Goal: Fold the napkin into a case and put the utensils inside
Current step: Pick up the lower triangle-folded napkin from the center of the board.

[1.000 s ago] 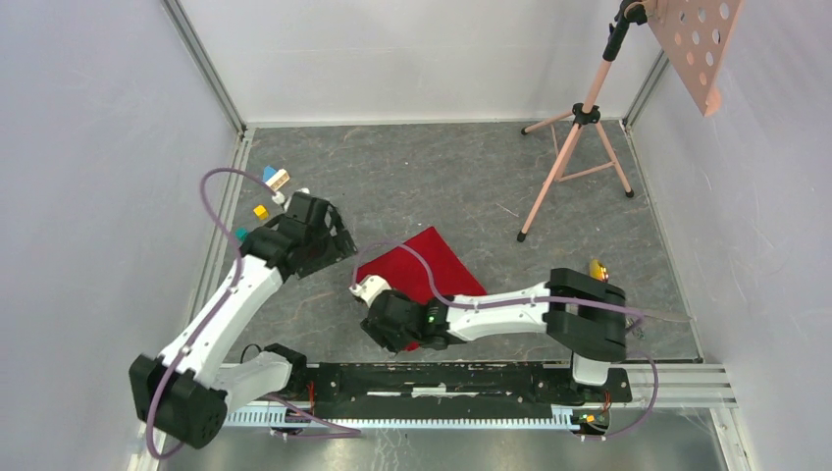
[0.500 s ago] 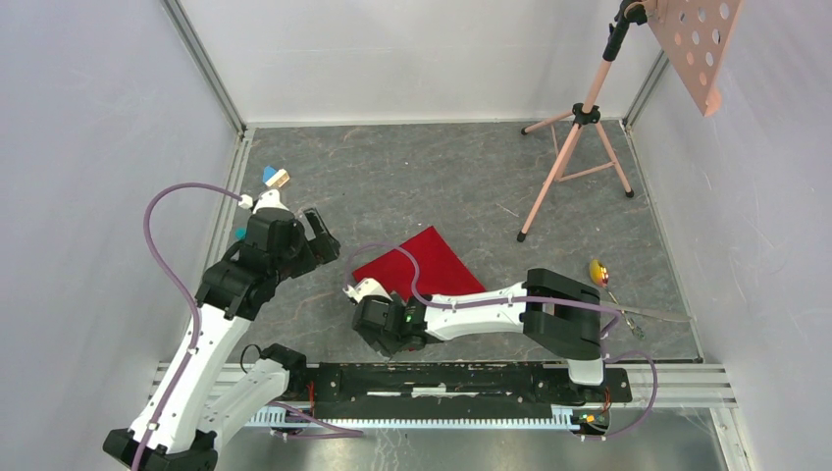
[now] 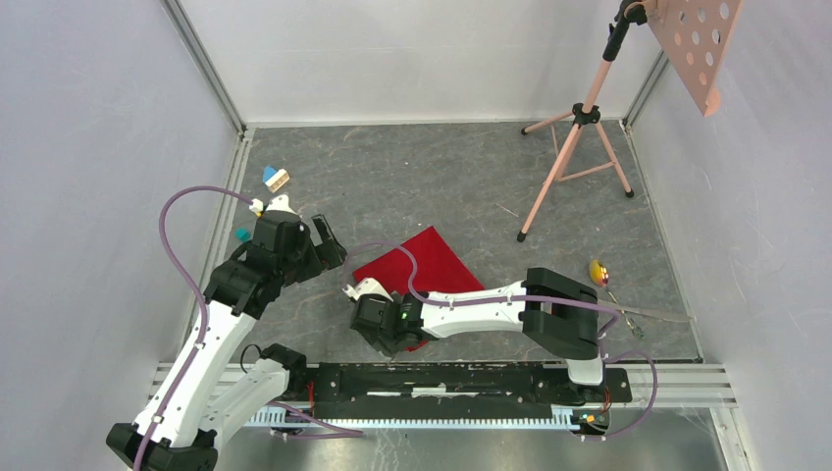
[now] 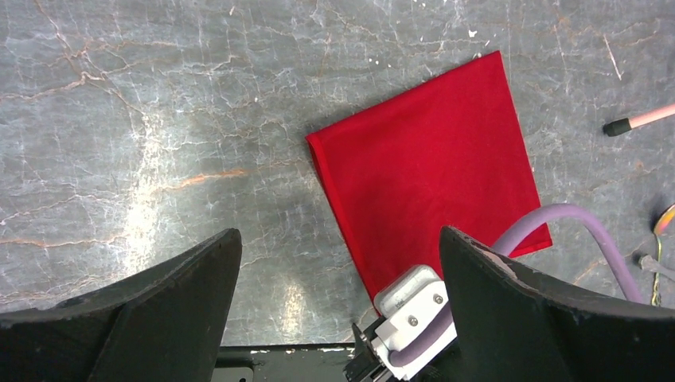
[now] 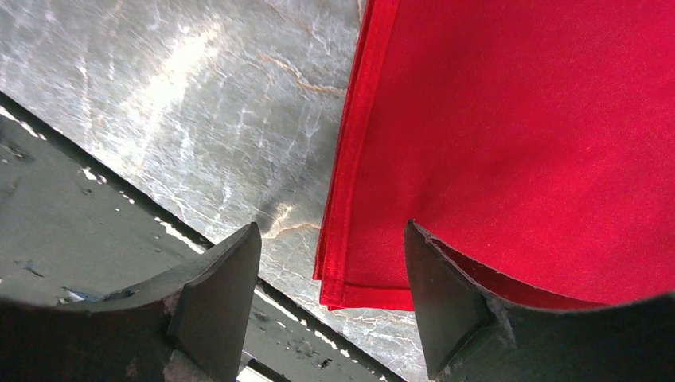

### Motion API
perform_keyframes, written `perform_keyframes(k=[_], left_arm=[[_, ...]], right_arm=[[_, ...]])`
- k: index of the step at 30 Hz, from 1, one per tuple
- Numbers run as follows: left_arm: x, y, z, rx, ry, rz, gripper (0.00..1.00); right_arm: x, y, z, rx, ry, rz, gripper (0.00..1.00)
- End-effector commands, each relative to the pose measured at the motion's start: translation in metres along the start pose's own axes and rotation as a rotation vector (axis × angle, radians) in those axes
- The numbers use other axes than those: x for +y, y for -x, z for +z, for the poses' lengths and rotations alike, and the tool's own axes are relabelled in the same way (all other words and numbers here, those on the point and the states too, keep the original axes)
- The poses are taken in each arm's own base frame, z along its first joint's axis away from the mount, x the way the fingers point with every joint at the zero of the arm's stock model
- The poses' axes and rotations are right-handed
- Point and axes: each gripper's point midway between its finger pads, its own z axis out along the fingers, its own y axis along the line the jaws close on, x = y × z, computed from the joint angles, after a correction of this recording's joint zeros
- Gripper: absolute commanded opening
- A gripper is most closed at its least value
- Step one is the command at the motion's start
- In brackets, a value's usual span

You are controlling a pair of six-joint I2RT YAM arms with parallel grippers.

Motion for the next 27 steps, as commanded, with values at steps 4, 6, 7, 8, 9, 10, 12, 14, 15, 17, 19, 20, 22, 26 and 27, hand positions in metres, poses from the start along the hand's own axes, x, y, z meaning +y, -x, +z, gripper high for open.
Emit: perform_keyframes(k=[4,6,7,8,9,10,12,14,15,17,19,20,22,26,27], left_arm=[[-0.008,0.002,0.002,-0.003,-0.047,0.021,1.0],[-0.009,0.002,0.001,-0.003,-0.052,0.019,1.0],[-0.01,0.001,0.001,-0.001,-0.056,0.018,1.0],[-0.009,0.001,0.001,0.001,-0.056,0.018,1.0],[-0.009,0.0,0.001,0.004,-0.054,0.016,1.0],[-0.008,0.0,0.001,0.004,-0.051,0.016,1.0],[-0.006,-0.003,0.001,0.008,-0.046,0.013,1.0],[-0.006,-0.007,0.003,0.022,-0.049,0.008,1.0],[-0.006,-0.011,0.005,0.035,-0.052,-0.001,1.0],[-0.009,-0.023,0.012,0.078,-0.078,-0.018,1.0],[-0.01,-0.037,0.021,0.134,-0.086,-0.045,1.0],[-0.012,-0.046,0.025,0.169,-0.092,-0.065,1.0],[-0.011,-0.059,0.035,0.224,-0.079,-0.118,1.0],[-0.012,-0.081,0.051,0.309,-0.078,-0.298,1.0],[-0.011,-0.089,0.056,0.327,-0.083,-0.352,1.0]], right_arm=[[-0.004,-0.017,0.008,0.029,0.03,0.016,0.71],[-0.005,-0.024,0.017,0.05,0.039,0.017,0.65],[-0.006,-0.028,0.022,0.058,0.043,0.019,0.57],[-0.008,-0.032,0.026,0.062,0.04,0.022,0.51],[-0.011,-0.037,0.029,0.069,0.031,0.021,0.43],[-0.015,-0.042,0.032,0.08,0.016,0.017,0.37],[-0.025,-0.05,0.036,0.099,-0.029,-0.002,0.26],[-0.033,-0.051,0.037,0.097,-0.07,-0.023,0.15],[-0.034,-0.048,0.035,0.089,-0.079,-0.034,0.1],[-0.035,-0.035,0.029,0.053,-0.082,-0.048,0.01],[-0.029,-0.017,0.02,-0.009,-0.04,-0.057,0.0],[-0.026,-0.009,0.013,-0.044,-0.002,-0.054,0.0],[-0.017,0.002,0.001,-0.113,0.113,-0.018,0.0],[-0.002,0.024,-0.028,-0.25,0.358,0.084,0.0],[0.0,0.027,-0.034,-0.267,0.397,0.097,0.01]])
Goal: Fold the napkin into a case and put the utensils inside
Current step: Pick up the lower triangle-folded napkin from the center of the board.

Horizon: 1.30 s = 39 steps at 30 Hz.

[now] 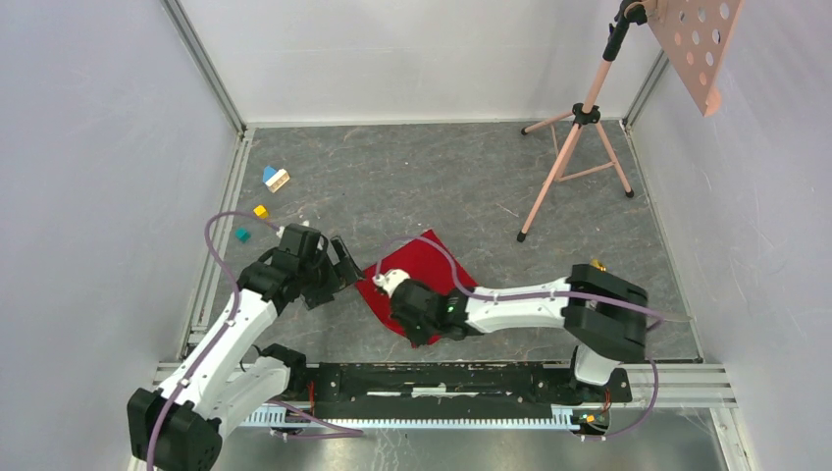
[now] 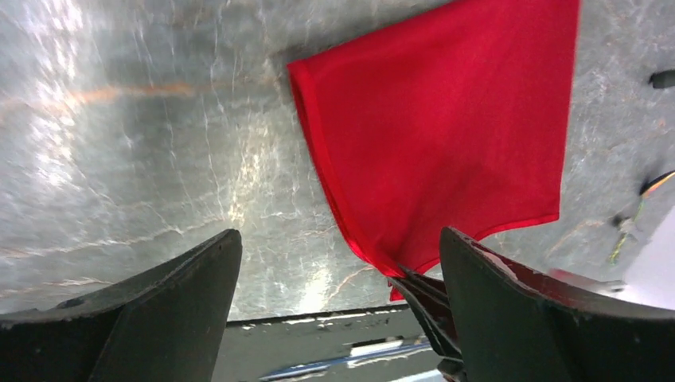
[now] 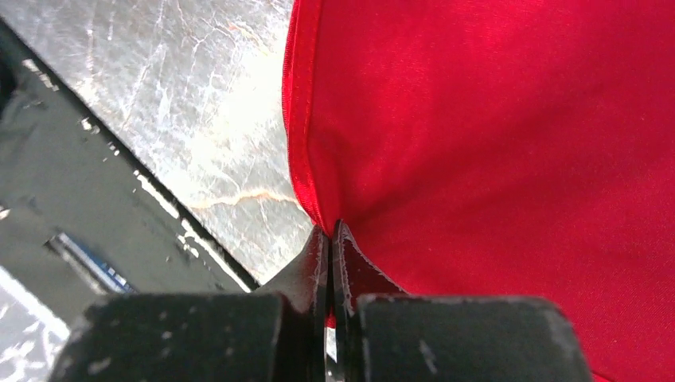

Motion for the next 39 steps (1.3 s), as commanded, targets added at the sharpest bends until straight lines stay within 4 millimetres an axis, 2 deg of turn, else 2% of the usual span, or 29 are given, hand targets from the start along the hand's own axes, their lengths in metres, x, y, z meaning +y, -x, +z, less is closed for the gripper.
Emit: perform_keyframes(k=[1,6,15,19,23,26,33,39], left_arm=[[-0.018,-0.016,0.019,0.083,-0.131,-0.259,1.0],[-0.041,-0.033,0.043,0.179,-0.307,-0.388,1.0],[-0.028,-0.038,0.073,0.185,-0.259,-0.394,0.99],[-0.021,-0.034,0.086,0.157,-0.225,-0.362,0.93],[-0.014,-0.025,0.095,0.122,-0.178,-0.319,0.82],[-0.011,-0.019,0.1,0.106,-0.155,-0.306,0.81],[0.001,-0.009,0.103,0.06,-0.089,-0.266,0.77],[0.001,-0.001,0.104,0.032,-0.091,-0.23,0.68]], right_arm=[[0.028,0.041,-0.029,-0.171,0.268,0.081,0.0],[0.015,0.045,-0.037,-0.213,0.333,0.147,0.0],[0.005,0.043,-0.046,-0.255,0.42,0.224,0.0],[0.002,0.039,-0.048,-0.262,0.452,0.247,0.01],[0.0,0.04,-0.053,-0.277,0.476,0.26,0.0],[-0.003,0.042,-0.058,-0.294,0.484,0.271,0.01],[-0.008,0.043,-0.063,-0.312,0.508,0.294,0.01],[-0.009,0.042,-0.064,-0.317,0.53,0.303,0.0]])
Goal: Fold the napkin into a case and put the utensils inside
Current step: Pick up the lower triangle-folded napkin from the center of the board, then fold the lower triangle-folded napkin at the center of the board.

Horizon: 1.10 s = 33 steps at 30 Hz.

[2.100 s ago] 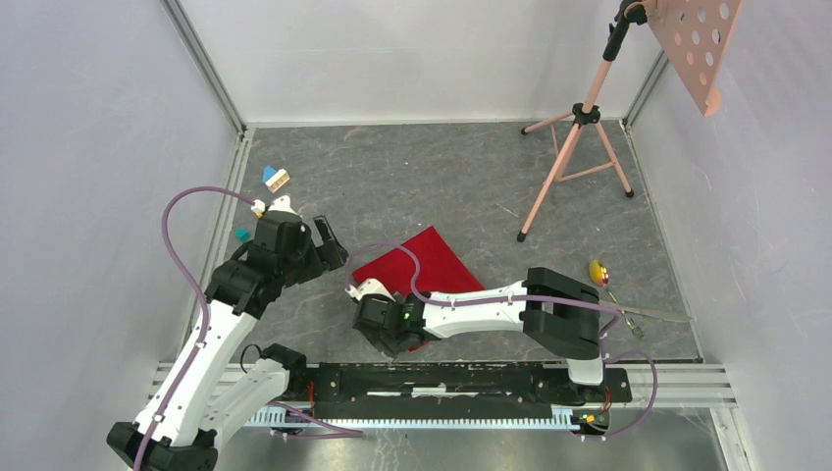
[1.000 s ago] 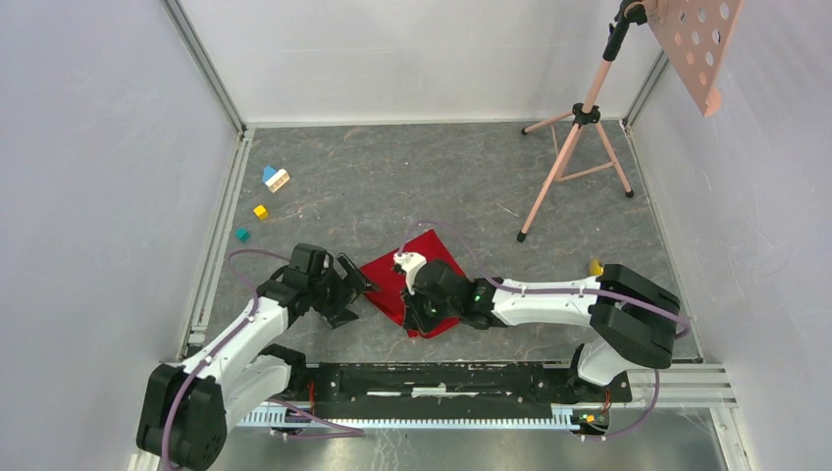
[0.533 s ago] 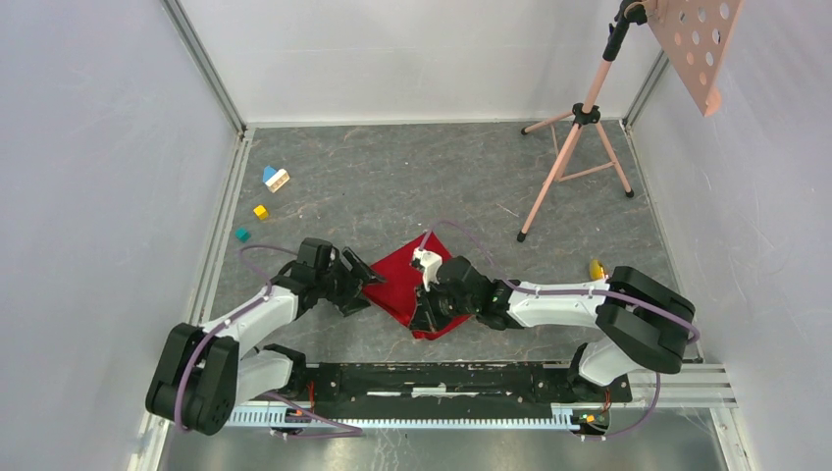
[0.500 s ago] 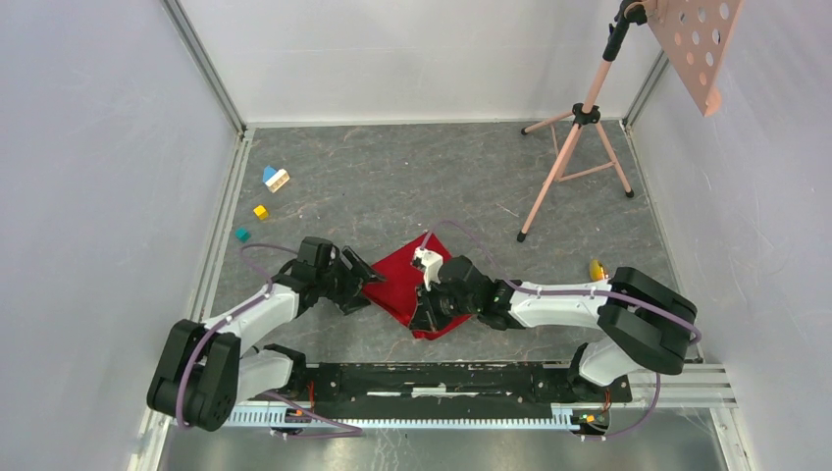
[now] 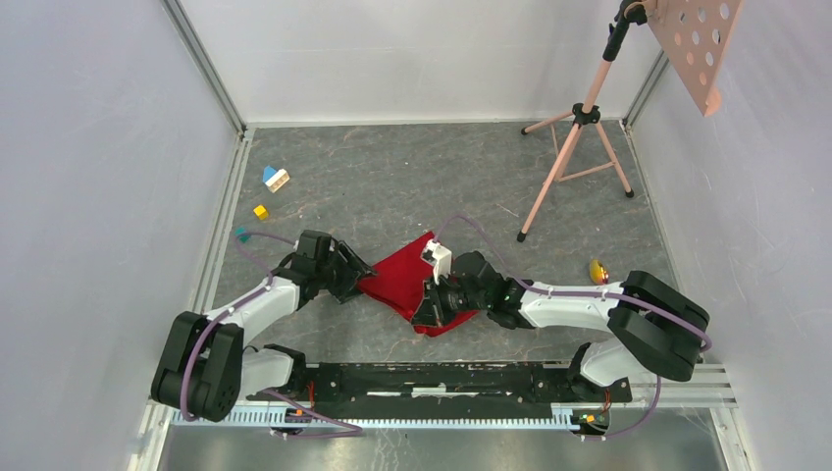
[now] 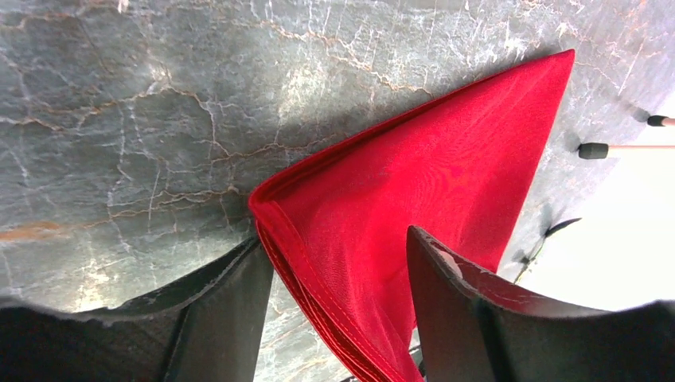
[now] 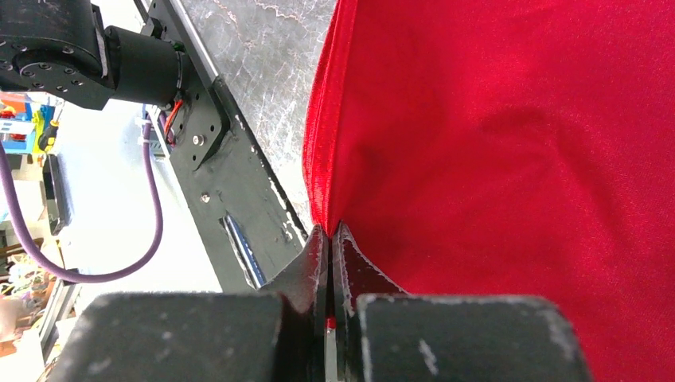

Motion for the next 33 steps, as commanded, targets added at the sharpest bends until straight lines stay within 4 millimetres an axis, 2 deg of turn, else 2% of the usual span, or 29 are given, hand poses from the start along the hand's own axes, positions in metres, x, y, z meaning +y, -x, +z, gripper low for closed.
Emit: perform_keyframes(k=[1,7,12,18,23,28,33], left_arm=[[0.002,0.015,0.002,-0.058,0.026,0.082,0.67],[-0.007,0.017,0.005,-0.057,-0.017,0.096,0.55],[-0.015,0.026,0.0,-0.089,-0.018,0.154,0.36],[-0.017,0.041,-0.015,-0.154,0.019,0.219,0.09],[-0.014,0.042,-0.028,-0.162,0.062,0.242,0.02],[0.005,0.039,-0.05,-0.157,0.183,0.237,0.02],[0.023,0.049,-0.076,-0.212,0.343,0.177,0.02]], right_arm=[[0.016,0.014,-0.004,-0.05,0.075,-0.011,0.0],[0.015,0.014,-0.007,-0.055,0.085,-0.007,0.01],[0.015,0.011,-0.008,-0.048,0.098,-0.001,0.0],[0.017,-0.006,-0.006,-0.008,0.154,0.022,0.01],[0.023,-0.013,-0.005,0.017,0.201,0.019,0.0],[0.038,-0.024,-0.002,0.045,0.282,0.031,0.01],[0.056,-0.038,-0.001,0.061,0.394,0.064,0.0]])
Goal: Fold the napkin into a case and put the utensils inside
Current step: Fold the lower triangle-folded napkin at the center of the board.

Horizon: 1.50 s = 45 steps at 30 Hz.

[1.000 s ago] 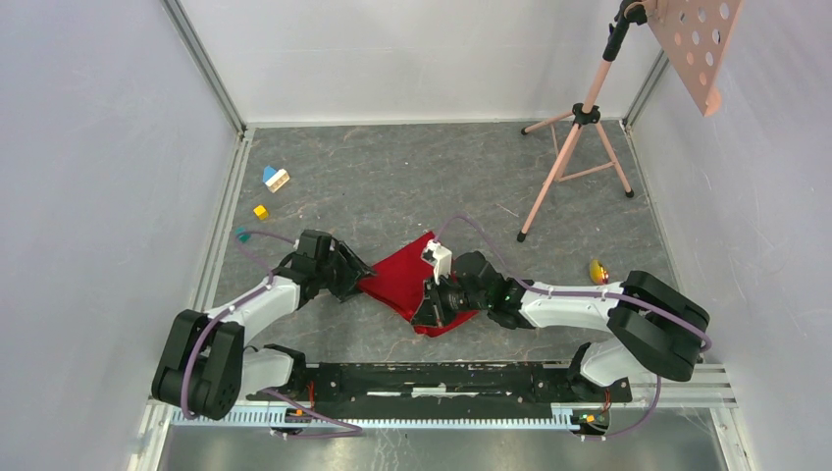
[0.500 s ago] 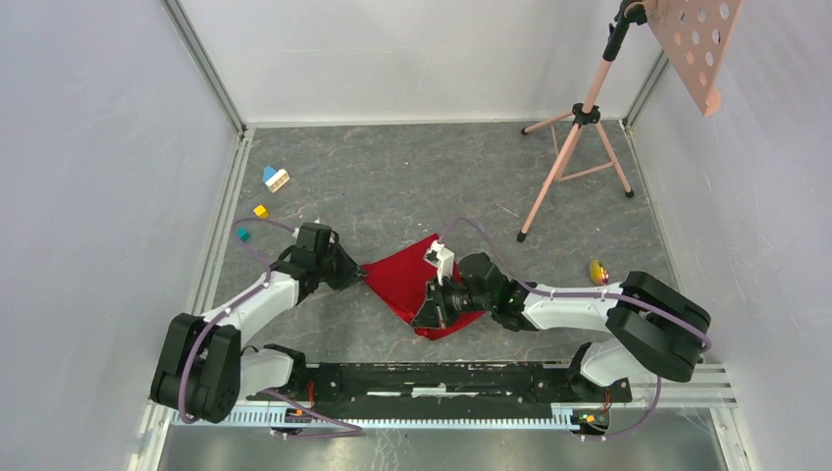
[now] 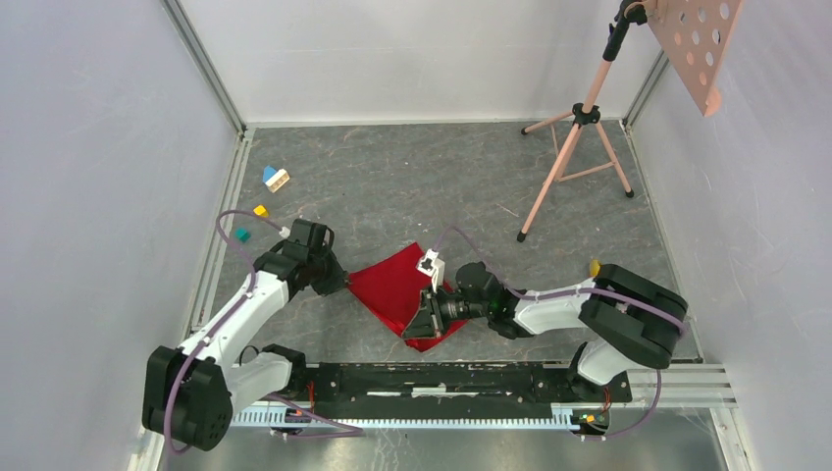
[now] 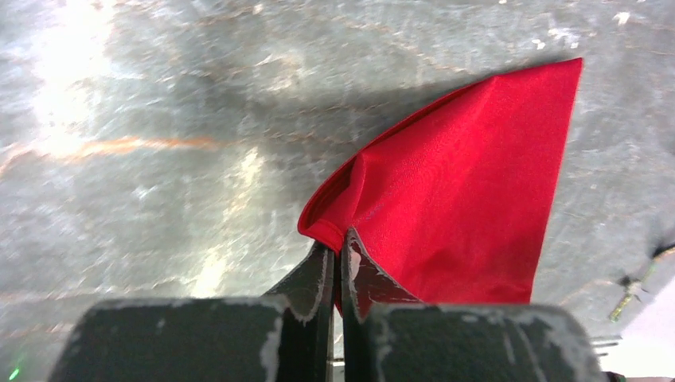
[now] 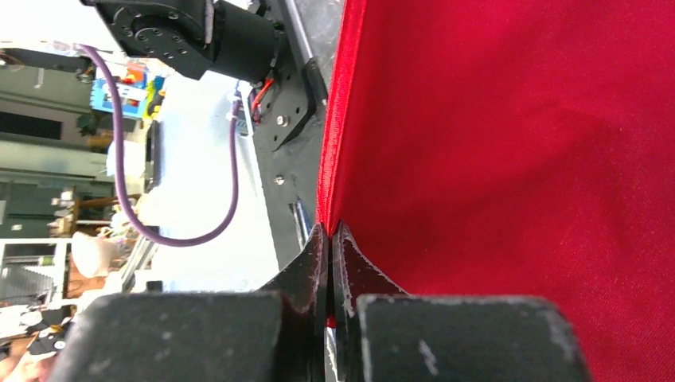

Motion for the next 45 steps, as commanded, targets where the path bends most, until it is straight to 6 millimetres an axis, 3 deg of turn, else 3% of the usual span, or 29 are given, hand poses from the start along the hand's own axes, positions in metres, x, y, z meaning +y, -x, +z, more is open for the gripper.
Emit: perform_keyframes(k=[1,7,20,29,37,41,45], left_arm=[[0.024,0.026,-0.024,-0.107,0.187,-0.004,0.02],[0.005,0.034,-0.035,-0.183,0.387,0.034,0.02],[-0.03,0.038,-0.014,-0.234,0.747,0.127,0.02],[-0.07,0.029,0.024,-0.197,0.782,0.308,0.02],[-0.081,0.012,0.054,-0.126,0.805,0.461,0.02],[-0.084,0.005,0.066,-0.092,0.794,0.511,0.02],[-0.086,-0.005,0.07,-0.069,0.782,0.549,0.02]], right_arm=[[0.027,-0.023,-0.001,0.056,0.172,0.038,0.0],[0.019,-0.039,-0.006,0.071,0.197,0.08,0.0],[-0.028,-0.067,-0.02,0.099,0.071,0.099,0.0],[-0.037,-0.073,-0.025,0.106,0.044,0.066,0.0],[-0.046,-0.073,-0.026,0.107,-0.003,0.026,0.01],[-0.056,-0.069,-0.026,0.115,-0.061,-0.02,0.06],[-0.061,-0.054,-0.027,0.111,-0.114,-0.103,0.22]])
